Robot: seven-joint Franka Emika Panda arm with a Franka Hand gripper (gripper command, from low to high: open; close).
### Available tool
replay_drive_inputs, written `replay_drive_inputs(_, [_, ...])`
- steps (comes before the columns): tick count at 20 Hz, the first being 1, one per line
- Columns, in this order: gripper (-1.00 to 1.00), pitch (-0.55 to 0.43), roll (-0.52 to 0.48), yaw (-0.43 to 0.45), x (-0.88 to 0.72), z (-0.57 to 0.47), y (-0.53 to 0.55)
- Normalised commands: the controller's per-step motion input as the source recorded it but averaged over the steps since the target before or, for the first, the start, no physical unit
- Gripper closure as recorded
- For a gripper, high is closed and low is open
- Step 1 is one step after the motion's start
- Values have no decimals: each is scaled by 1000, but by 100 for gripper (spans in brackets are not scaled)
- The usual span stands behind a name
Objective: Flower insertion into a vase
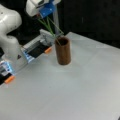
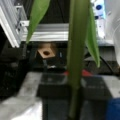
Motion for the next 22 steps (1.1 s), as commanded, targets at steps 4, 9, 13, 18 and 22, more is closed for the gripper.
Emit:
replay_drive_inputs(4, [100, 373, -68, 50, 114, -69, 113])
replay_drive_inputs(9, [100, 375, -80, 38, 47, 12, 148])
replay_drive_inputs(13, [100, 371, -101, 30, 129, 38, 193])
replay_drive_inputs(18, [100, 323, -110, 40, 232, -42, 233])
replay_drive_inputs(22, [100, 267, -119, 35, 294, -57, 244])
